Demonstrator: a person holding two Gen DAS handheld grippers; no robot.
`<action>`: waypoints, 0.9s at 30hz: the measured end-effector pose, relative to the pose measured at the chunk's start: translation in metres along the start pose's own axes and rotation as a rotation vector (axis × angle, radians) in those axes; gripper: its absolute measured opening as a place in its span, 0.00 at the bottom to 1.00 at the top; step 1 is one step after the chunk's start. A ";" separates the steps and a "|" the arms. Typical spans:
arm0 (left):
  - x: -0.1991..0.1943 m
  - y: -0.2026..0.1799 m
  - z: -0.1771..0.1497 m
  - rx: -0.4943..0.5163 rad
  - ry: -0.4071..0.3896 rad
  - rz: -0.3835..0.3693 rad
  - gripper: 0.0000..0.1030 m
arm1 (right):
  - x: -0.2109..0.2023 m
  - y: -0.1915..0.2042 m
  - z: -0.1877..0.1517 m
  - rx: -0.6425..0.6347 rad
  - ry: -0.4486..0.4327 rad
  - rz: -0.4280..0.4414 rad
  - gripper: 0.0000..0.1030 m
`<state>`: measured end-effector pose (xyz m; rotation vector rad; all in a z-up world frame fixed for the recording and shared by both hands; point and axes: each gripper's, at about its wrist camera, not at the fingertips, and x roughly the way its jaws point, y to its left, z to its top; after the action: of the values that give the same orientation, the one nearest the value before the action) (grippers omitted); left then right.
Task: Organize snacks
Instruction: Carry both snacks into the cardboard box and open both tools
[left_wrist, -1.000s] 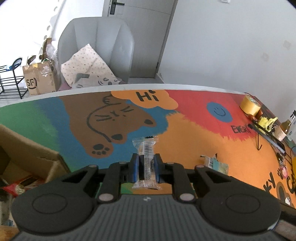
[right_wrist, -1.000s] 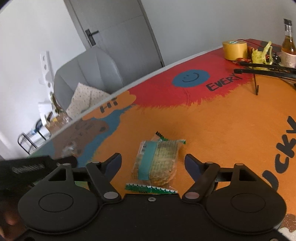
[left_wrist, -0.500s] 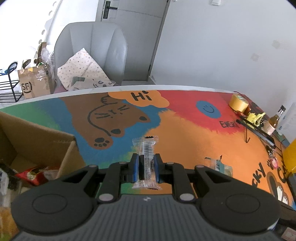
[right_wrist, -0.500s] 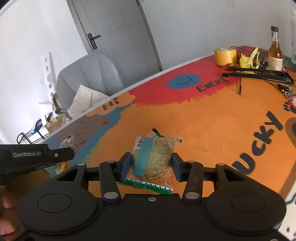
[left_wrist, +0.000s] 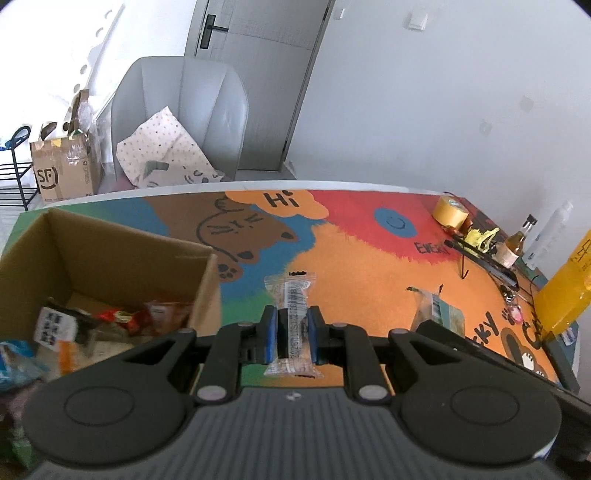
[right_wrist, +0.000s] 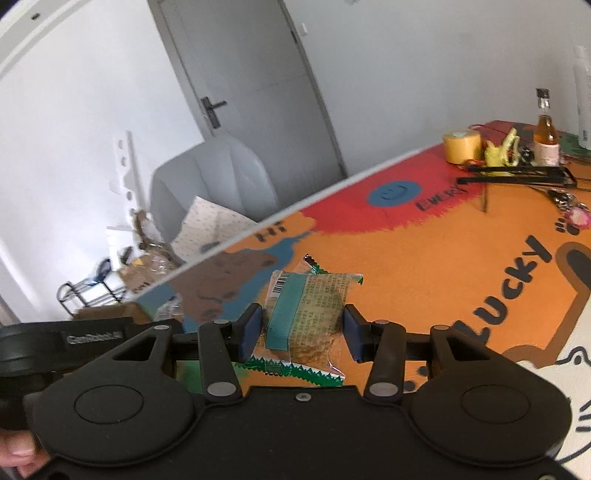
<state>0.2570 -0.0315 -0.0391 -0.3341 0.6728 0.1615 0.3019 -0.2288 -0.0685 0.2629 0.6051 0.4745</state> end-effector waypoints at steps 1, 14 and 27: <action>-0.003 0.002 0.000 -0.001 -0.003 -0.003 0.16 | -0.003 0.004 0.000 -0.005 -0.004 0.007 0.44; -0.042 0.034 -0.001 -0.015 -0.041 -0.019 0.16 | -0.023 0.045 -0.009 -0.062 -0.013 0.075 0.44; -0.076 0.085 0.003 -0.035 -0.103 0.034 0.16 | -0.026 0.092 -0.013 -0.113 -0.011 0.151 0.44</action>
<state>0.1786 0.0462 -0.0099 -0.3463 0.5746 0.2215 0.2432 -0.1618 -0.0323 0.2039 0.5481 0.6503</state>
